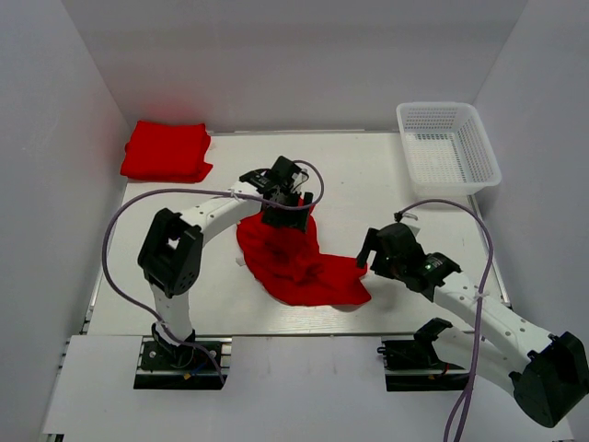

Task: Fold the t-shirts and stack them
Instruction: Flatten out the tshirt

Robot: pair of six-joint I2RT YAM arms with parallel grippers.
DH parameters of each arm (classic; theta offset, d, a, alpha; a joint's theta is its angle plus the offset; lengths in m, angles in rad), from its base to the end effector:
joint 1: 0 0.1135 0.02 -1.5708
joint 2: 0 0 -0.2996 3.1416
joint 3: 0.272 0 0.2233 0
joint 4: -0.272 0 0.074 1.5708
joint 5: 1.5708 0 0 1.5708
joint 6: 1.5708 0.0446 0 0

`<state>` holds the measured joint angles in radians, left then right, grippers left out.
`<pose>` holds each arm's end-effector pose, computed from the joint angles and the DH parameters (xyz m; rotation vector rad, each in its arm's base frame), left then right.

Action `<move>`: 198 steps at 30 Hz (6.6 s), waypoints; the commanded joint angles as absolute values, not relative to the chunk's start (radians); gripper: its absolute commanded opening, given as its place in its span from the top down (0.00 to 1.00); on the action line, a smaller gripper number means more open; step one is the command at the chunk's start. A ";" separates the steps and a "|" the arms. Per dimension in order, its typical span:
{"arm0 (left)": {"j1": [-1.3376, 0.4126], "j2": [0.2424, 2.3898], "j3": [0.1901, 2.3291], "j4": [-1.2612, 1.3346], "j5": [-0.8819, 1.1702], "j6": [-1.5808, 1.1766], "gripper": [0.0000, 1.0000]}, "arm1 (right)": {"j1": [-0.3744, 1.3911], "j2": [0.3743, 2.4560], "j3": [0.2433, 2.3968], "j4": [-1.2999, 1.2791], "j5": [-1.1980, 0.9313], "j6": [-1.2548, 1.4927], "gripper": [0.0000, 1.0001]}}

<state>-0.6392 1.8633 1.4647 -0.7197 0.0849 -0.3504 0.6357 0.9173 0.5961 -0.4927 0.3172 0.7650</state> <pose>0.3025 -0.2295 0.2657 0.4231 2.7223 -0.4041 0.1216 0.0724 0.2558 0.3010 2.3357 0.3148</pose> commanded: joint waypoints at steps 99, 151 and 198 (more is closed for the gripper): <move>-0.621 1.341 1.925 -0.541 -1.232 0.078 1.00 | 0.413 1.028 1.314 -0.079 0.980 -0.070 1.00; -0.374 1.659 1.752 -0.414 -0.379 -0.120 1.00 | 0.290 1.465 1.457 -0.176 0.673 0.071 1.00; -0.218 1.786 1.769 -0.744 -0.078 -0.215 0.00 | 0.265 1.634 1.626 -0.385 0.220 0.018 0.10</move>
